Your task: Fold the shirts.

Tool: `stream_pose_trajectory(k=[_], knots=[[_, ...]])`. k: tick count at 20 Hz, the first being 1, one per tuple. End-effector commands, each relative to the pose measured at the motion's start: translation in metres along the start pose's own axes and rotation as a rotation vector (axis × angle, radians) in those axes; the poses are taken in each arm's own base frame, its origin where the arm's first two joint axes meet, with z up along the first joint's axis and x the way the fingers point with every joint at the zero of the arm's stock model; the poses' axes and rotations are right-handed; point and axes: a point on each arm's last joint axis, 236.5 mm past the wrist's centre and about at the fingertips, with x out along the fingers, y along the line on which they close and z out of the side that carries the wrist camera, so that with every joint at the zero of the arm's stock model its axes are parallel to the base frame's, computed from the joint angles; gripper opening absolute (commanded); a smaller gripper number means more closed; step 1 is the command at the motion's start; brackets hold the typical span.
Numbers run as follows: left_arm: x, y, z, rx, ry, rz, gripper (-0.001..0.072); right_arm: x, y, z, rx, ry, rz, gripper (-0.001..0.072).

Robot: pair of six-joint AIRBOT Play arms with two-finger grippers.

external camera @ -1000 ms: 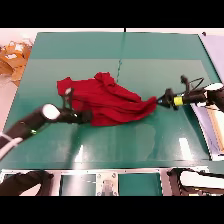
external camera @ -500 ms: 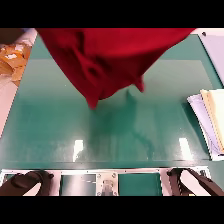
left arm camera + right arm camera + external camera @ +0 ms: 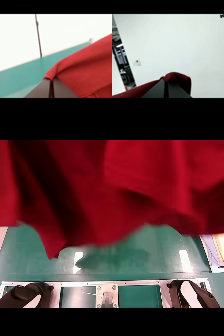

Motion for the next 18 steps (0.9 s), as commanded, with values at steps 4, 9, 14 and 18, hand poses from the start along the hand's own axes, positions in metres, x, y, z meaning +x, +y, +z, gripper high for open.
stream_pose_trajectory(k=[4, 9, 14, 18], knots=[[0.134, 0.025, -0.145, -0.012, 0.399, 0.005, 0.0018, 0.013, -0.132, -0.115, 0.100, 0.227, -0.210, 0.0014], [0.282, 0.043, -0.319, -0.013, 0.685, -0.034, 0.0018, 0.009, -0.279, -0.323, 0.274, 0.519, -0.453, 0.0014], [0.359, 0.042, -0.421, -0.123, 0.737, -0.047, 0.0018, -0.018, -0.379, -0.474, 0.460, 0.722, -0.625, 0.0014], [0.365, 0.038, -0.430, -0.152, 0.737, -0.055, 0.0020, -0.028, -0.403, -0.506, 0.500, 0.766, -0.657, 0.0207]])
